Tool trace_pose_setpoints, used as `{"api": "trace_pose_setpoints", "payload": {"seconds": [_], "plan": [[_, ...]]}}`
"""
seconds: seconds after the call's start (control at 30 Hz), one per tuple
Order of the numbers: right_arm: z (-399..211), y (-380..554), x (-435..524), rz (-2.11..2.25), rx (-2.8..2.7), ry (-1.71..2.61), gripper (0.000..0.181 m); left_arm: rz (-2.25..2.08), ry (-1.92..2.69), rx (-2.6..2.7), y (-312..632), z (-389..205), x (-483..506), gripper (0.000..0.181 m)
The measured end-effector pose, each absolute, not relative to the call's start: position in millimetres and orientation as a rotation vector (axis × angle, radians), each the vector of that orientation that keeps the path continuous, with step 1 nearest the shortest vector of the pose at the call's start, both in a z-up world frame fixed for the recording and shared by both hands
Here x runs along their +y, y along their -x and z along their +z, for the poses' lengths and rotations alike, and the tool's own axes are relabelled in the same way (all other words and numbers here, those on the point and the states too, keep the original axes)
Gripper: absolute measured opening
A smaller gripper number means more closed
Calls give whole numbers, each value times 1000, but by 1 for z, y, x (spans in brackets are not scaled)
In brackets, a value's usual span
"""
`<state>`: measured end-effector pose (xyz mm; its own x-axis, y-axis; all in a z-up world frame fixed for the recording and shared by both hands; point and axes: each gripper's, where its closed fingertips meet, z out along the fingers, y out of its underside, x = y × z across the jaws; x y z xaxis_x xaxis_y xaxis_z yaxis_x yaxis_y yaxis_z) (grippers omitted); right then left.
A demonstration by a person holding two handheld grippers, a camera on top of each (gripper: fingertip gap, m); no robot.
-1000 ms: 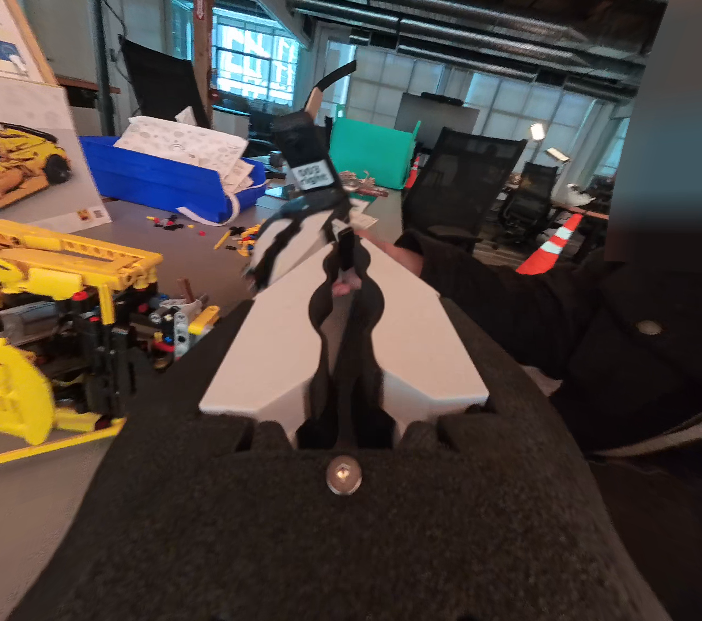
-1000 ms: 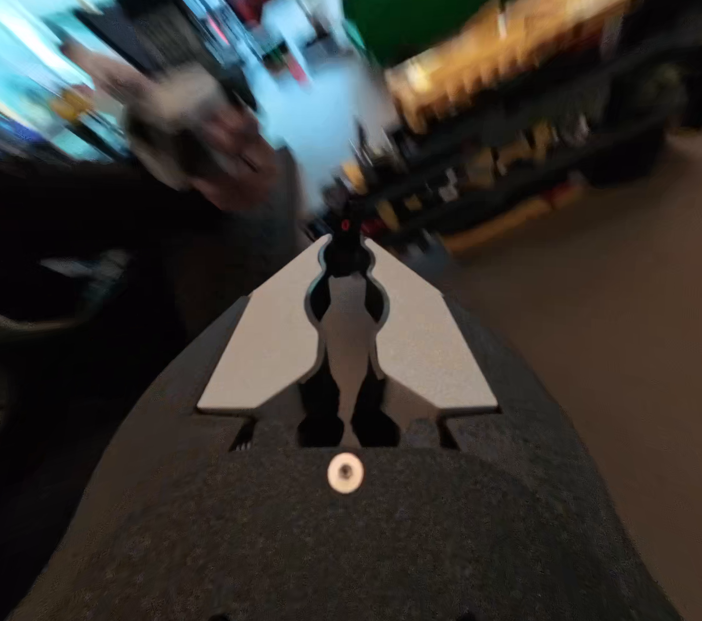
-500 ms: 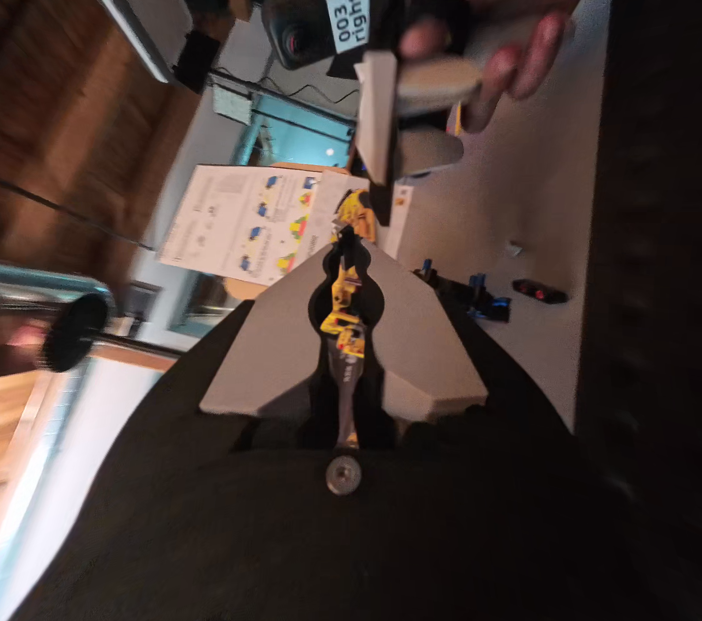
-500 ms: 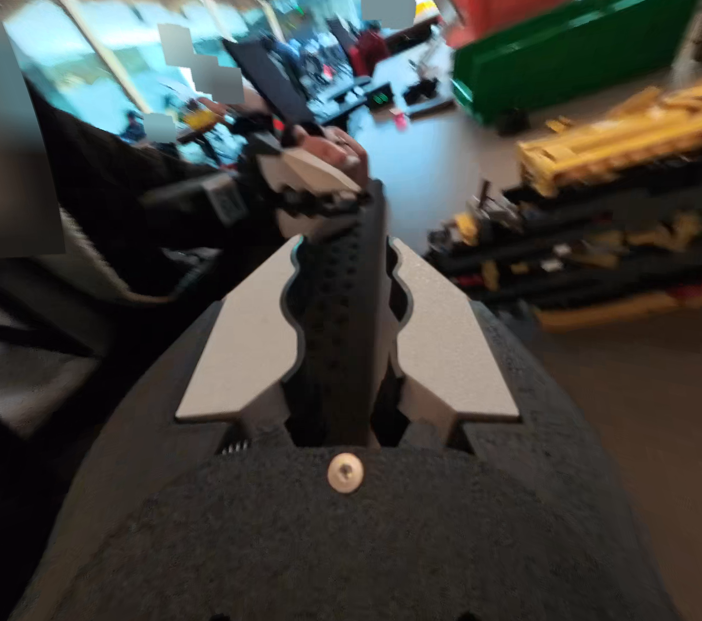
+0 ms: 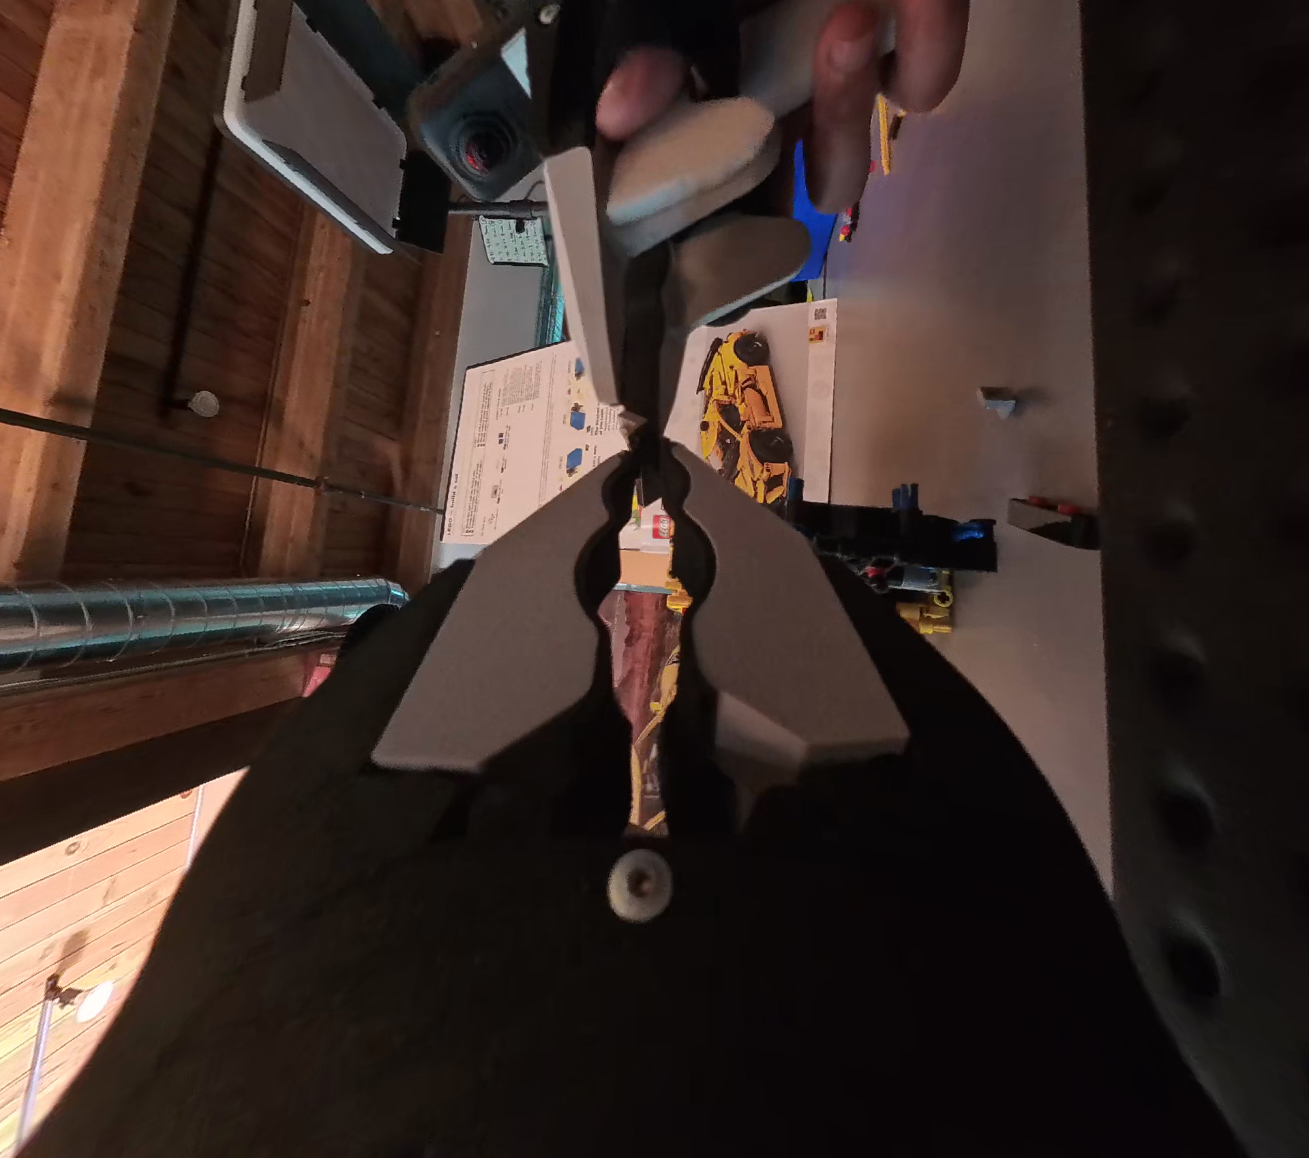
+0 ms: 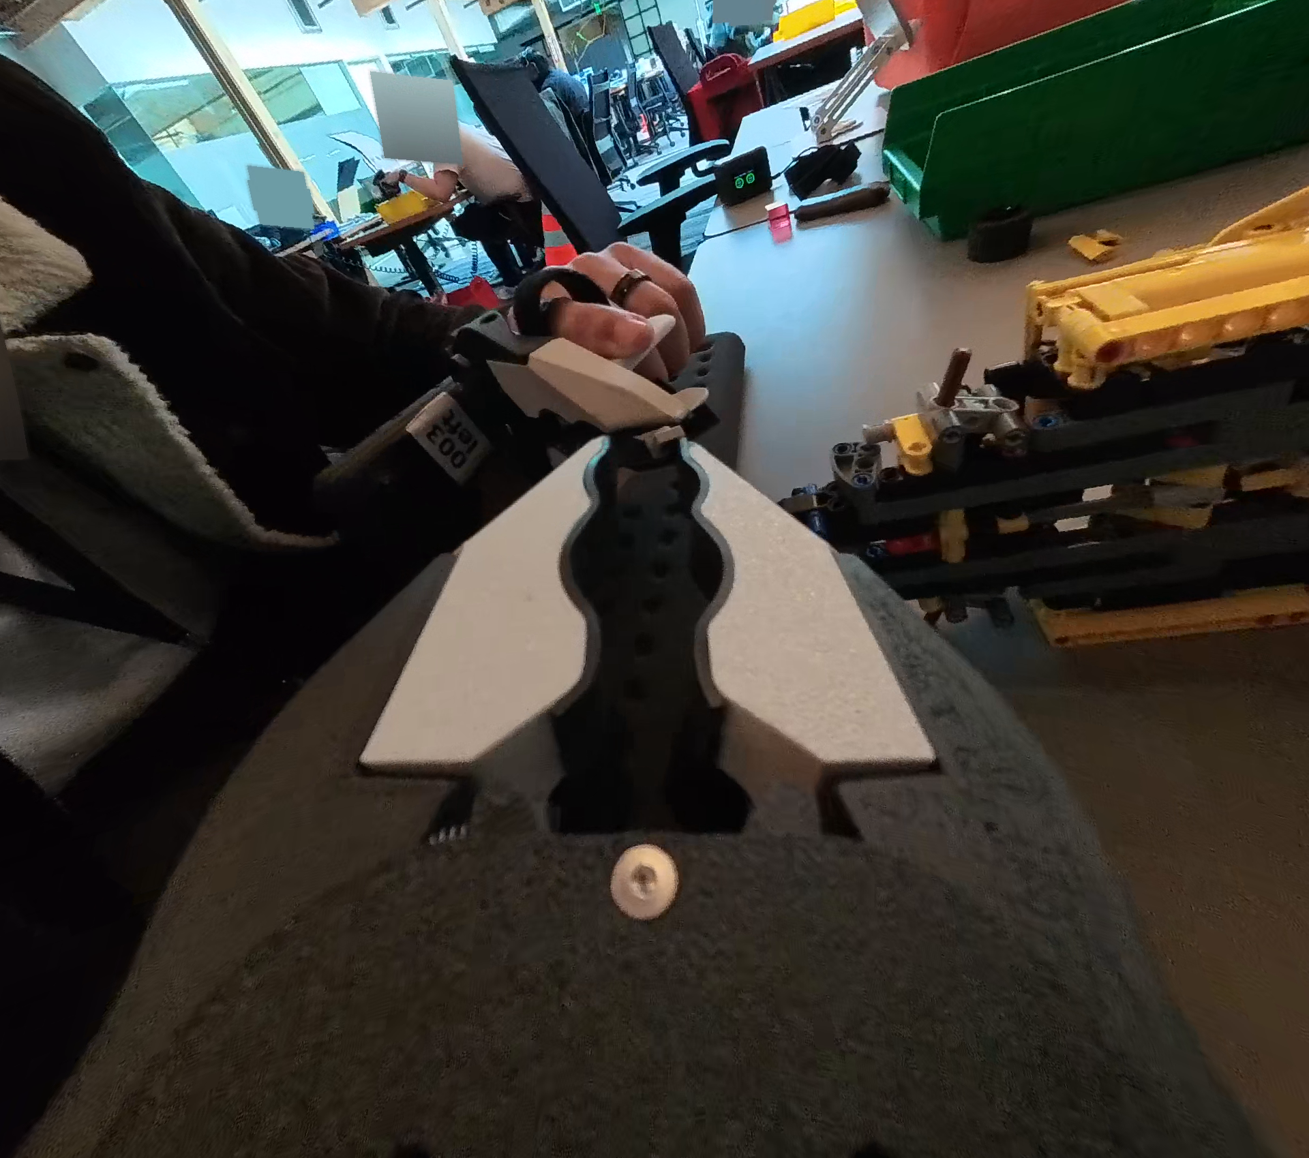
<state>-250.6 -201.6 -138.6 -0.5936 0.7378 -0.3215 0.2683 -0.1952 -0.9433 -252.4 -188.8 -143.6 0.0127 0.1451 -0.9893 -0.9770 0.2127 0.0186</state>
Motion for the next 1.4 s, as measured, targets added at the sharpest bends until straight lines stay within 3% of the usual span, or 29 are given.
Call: {"api": "trace_pose_setpoints", "payload": {"seconds": [0.2,0.37,0.67,0.83,1.13,1.27,1.4], "plan": [[-136,254,-194,1848,-1666,1202,26,1105,961,1181,254,-142,-188,6],[-143,254,-202,1792,-1730,1178,10,1100,952,1210,248,-148,-189,6],[-151,261,-182,1353,-1729,1121,7,1006,1304,1063,277,-160,-170,0],[-117,249,-162,1528,-1532,1098,7,862,1301,908,293,-132,-174,0],[-106,241,-150,1999,-1383,1256,7,-25,1390,671,259,-112,-190,2],[-133,233,-39,1216,-1080,1469,7,-509,1436,483,260,-101,-195,2],[-178,112,96,411,-565,1898,7,-549,1515,459,261,-116,-188,2]]}}
